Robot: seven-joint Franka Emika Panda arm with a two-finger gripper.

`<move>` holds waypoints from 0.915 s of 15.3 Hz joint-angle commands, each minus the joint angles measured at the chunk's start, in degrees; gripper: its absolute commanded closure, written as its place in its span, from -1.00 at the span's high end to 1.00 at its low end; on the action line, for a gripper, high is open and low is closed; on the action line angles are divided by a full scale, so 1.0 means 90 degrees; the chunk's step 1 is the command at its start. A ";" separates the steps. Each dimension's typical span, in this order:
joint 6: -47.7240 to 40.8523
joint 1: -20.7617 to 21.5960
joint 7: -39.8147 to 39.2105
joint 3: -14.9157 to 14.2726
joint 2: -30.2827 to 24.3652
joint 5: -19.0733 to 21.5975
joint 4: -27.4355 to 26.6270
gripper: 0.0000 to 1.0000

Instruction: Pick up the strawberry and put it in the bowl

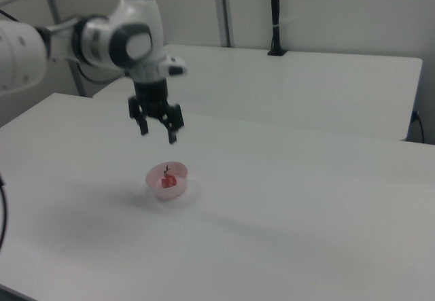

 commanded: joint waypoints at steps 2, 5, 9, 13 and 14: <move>-0.1056 -0.0056 0.0102 -0.0114 -0.1358 0.0281 -0.0106 1.00; -0.1351 0.0109 0.0502 -0.0474 -0.1798 0.0290 -0.0125 1.00; -0.1245 0.0793 0.0348 -0.1217 -0.1955 0.0320 -0.0164 1.00; -0.0902 0.0589 -0.0638 -0.1227 -0.1945 0.0271 -0.0145 1.00; -0.0873 0.0579 -0.0649 -0.1237 -0.1936 0.0290 -0.0116 1.00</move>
